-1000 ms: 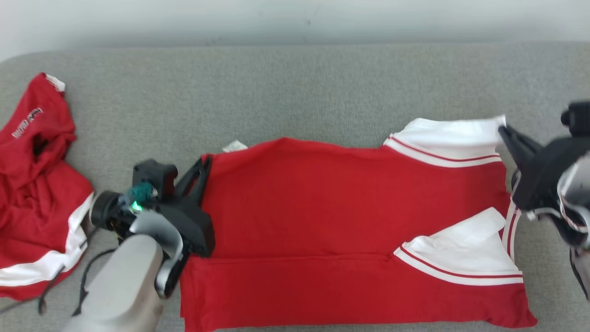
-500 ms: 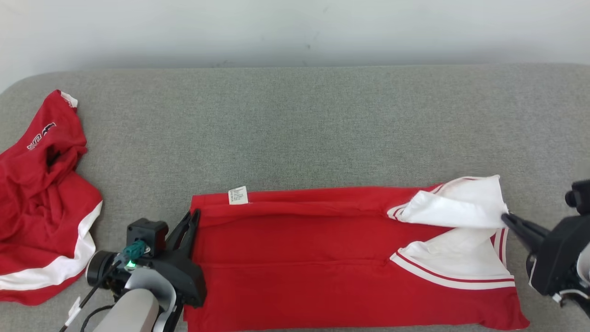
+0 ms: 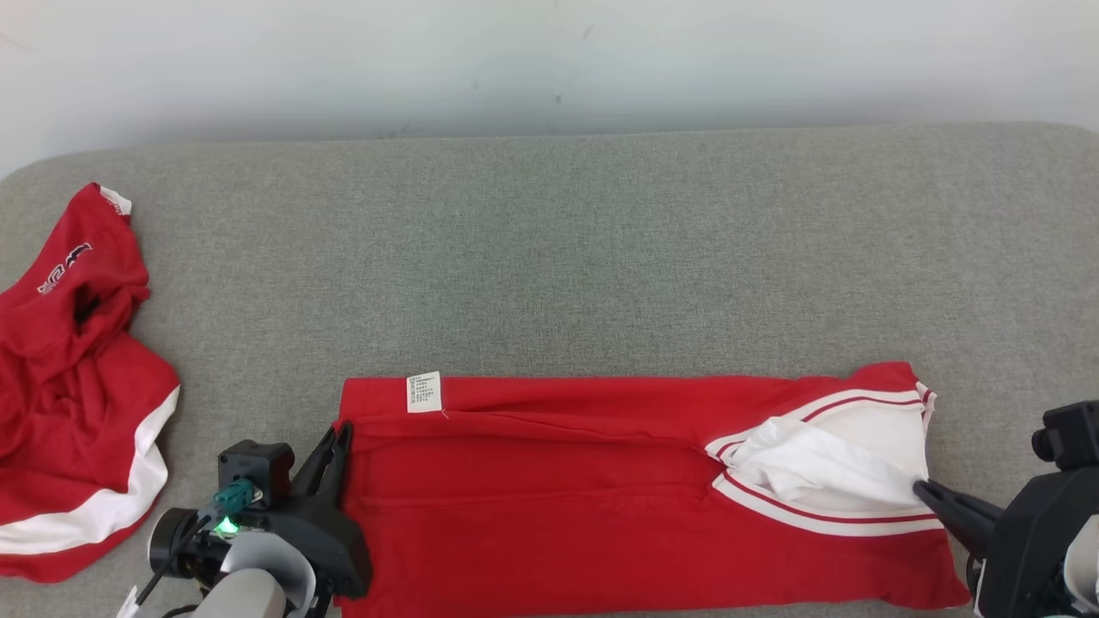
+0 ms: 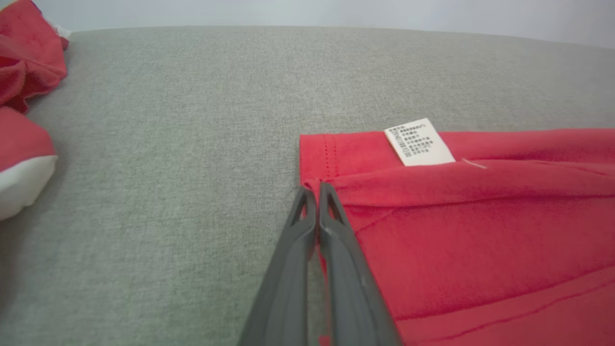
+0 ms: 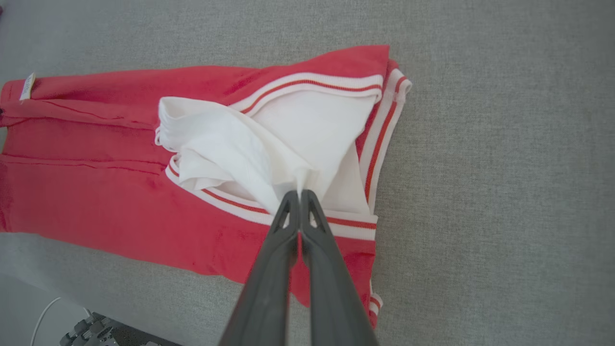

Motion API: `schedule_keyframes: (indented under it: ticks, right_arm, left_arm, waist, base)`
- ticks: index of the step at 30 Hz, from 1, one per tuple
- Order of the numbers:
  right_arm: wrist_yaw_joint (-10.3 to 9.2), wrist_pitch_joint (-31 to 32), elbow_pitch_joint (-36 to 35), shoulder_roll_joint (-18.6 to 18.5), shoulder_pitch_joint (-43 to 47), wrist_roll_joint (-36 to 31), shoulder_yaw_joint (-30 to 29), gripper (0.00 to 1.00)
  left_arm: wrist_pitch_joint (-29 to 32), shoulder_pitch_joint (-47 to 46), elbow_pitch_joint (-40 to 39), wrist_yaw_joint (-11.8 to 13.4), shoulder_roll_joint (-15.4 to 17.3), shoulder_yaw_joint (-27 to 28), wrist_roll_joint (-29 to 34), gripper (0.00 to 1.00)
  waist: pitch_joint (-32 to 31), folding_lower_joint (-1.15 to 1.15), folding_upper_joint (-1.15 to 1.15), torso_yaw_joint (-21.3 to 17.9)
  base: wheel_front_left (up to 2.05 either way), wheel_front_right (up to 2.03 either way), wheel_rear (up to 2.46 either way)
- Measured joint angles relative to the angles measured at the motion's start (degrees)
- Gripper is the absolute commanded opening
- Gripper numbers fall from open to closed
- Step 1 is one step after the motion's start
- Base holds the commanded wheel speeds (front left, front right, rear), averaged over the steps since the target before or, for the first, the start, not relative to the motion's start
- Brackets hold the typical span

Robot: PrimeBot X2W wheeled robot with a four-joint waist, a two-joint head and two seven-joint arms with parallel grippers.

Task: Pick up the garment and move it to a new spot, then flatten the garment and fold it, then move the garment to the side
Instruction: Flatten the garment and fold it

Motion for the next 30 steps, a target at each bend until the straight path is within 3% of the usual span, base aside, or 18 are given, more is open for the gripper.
schedule_keyframes:
  ticks: [1, 2, 3, 4, 9, 13, 22, 30]
  right_arm:
    - [0.0, 0.3, -0.29, 0.41, 0.24, -0.47, -0.08, 0.11]
    - [0.0, 0.93, -0.45, 0.7, 0.57, -0.73, -0.08, 0.19]
    - [0.0, 1.48, -0.44, 1.05, 0.95, -1.05, -0.15, 0.28]
    - [0.0, 1.75, -0.41, 1.43, 1.38, -1.56, -0.33, 1.0]
    - [0.0, 1.09, -0.44, 2.72, 2.31, -3.13, -0.58, 1.0]
    - [0.0, -1.63, -0.43, 4.03, 3.22, -3.26, -0.75, 1.0]
    - [0.0, -11.16, 3.09, 11.32, 3.39, -6.93, -7.68, 1.0]
    - [0.0, -14.57, 9.71, 14.32, 0.48, -9.14, -10.83, 1.0]
  left_arm:
    - [-0.01, 0.12, -0.04, 0.27, -0.04, 0.1, -0.08, 0.46]
    - [-0.1, 0.37, -0.13, 0.48, -0.2, 0.47, -0.2, 1.0]
    - [-0.16, 0.81, -0.34, 0.87, -0.31, 0.82, -0.45, 1.0]
    - [-0.16, 1.33, -0.49, 1.0, -0.36, 1.18, -0.56, 1.0]
    - [-0.25, 5.13, -8.02, 2.98, -1.07, 6.79, -0.23, 1.0]
    - [-0.35, 11.76, -18.18, 2.89, -2.79, 13.27, 3.22, 1.0]
    - [-0.4, 23.45, -33.43, -3.89, -9.78, 24.32, 12.5, 1.0]
    - [-0.4, 29.44, -37.62, -6.48, -11.36, 26.65, 16.13, 1.0]
  waist:
    - [-0.06, 0.0, 0.0, -0.02]
    - [-0.14, 0.0, 0.0, -0.03]
    - [-0.24, 0.0, 0.0, -0.03]
    - [-0.34, 0.0, 0.0, -0.02]
    - [-1.16, 0.0, 0.0, 0.14]
    - [-2.08, 0.0, 0.0, 0.32]
    - [-4.49, 0.0, 0.0, 1.12]
    - [-6.51, 0.0, 0.0, 1.79]
  base:
    - [0.0, 0.0, 0.0]
    - [0.0, 0.0, 0.0]
    - [0.0, 0.0, 0.0]
    - [0.0, 0.0, 0.0]
    - [0.0, 0.0, 0.0]
    - [0.0, 0.0, 0.0]
    - [0.0, 0.0, 0.0]
    - [0.0, 0.0, 0.0]
